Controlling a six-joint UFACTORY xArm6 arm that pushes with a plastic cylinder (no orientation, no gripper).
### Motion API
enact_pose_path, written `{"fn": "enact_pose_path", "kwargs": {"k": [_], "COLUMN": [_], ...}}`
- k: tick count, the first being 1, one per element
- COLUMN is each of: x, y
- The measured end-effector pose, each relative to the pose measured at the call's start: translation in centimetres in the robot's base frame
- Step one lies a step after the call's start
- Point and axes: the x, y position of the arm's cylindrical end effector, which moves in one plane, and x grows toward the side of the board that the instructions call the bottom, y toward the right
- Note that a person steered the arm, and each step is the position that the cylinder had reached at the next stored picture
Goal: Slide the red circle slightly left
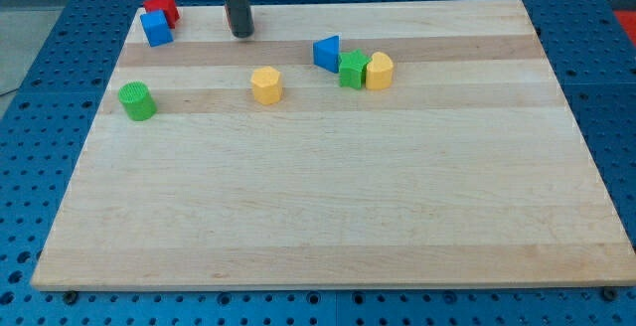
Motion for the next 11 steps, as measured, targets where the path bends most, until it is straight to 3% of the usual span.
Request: {"fn": "enact_pose_path", "kwargs": {"k": [1, 2, 3, 4, 6, 8, 10, 11], "x": [1.1, 1.9, -1.2, -4.6, -4.8, -3.1, -3.0, -2.8], "y": [0.0, 3.6, 6.4, 6.0, -1.5, 0.9, -4.5, -1.5]}}
